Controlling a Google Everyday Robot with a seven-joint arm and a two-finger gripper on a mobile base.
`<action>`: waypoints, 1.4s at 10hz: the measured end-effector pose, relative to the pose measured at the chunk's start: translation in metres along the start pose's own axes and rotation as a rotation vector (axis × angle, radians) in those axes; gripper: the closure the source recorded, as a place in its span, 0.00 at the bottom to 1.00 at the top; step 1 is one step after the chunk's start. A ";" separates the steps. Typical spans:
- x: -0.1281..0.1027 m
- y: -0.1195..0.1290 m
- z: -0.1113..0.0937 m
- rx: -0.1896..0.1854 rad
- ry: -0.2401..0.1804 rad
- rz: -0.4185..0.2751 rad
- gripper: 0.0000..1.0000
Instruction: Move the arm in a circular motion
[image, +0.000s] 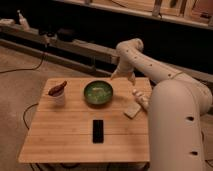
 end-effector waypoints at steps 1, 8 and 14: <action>-0.024 -0.031 -0.007 0.021 -0.023 -0.088 0.20; -0.254 -0.007 -0.070 0.100 -0.458 -0.360 0.20; -0.207 0.125 -0.053 -0.008 -0.369 0.080 0.20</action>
